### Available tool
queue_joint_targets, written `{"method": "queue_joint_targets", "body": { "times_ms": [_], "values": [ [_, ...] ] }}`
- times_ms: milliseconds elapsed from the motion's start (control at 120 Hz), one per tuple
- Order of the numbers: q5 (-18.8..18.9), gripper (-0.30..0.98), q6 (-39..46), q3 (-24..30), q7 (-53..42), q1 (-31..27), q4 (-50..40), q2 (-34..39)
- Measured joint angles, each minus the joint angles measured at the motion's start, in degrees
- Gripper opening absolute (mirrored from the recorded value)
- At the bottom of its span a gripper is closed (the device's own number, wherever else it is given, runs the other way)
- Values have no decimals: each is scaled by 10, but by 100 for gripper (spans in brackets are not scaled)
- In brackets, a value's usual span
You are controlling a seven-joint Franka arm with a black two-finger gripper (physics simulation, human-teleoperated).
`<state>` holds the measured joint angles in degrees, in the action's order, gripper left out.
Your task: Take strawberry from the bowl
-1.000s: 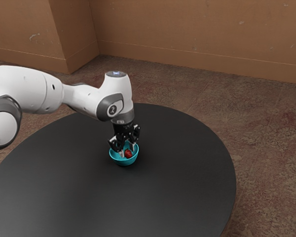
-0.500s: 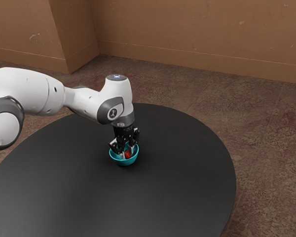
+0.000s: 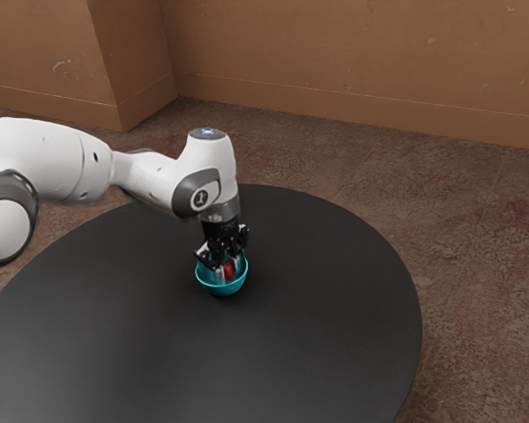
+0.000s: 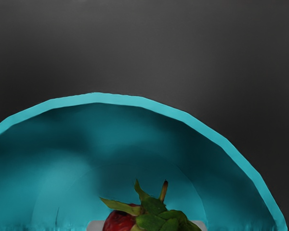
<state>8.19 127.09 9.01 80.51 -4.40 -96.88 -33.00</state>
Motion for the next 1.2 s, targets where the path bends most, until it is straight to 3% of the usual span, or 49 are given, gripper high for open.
{"method": "queue_joint_targets", "body": {
  "times_ms": [142, 267, 400, 633, 867, 958, 1033, 1075, 1200],
  "values": [
    [-1, 12, 1, 5, 1, 3, -37, 66],
    [-5, 11, 1, 17, 3, 38, -47, 89],
    [-6, 11, 1, 33, 9, 96, -23, 60],
    [-7, 11, 6, 81, 22, 128, 30, 0],
    [-4, 47, 13, 82, 27, 124, 30, 3],
    [-6, 54, -22, 128, 34, 118, 23, 61],
    [-12, 59, -81, 256, 48, 48, 25, 102],
    [-20, 60, -110, 296, 55, 26, 25, 142],
    [-44, 64, -196, 271, 83, 74, 22, 265]
  ]
}}
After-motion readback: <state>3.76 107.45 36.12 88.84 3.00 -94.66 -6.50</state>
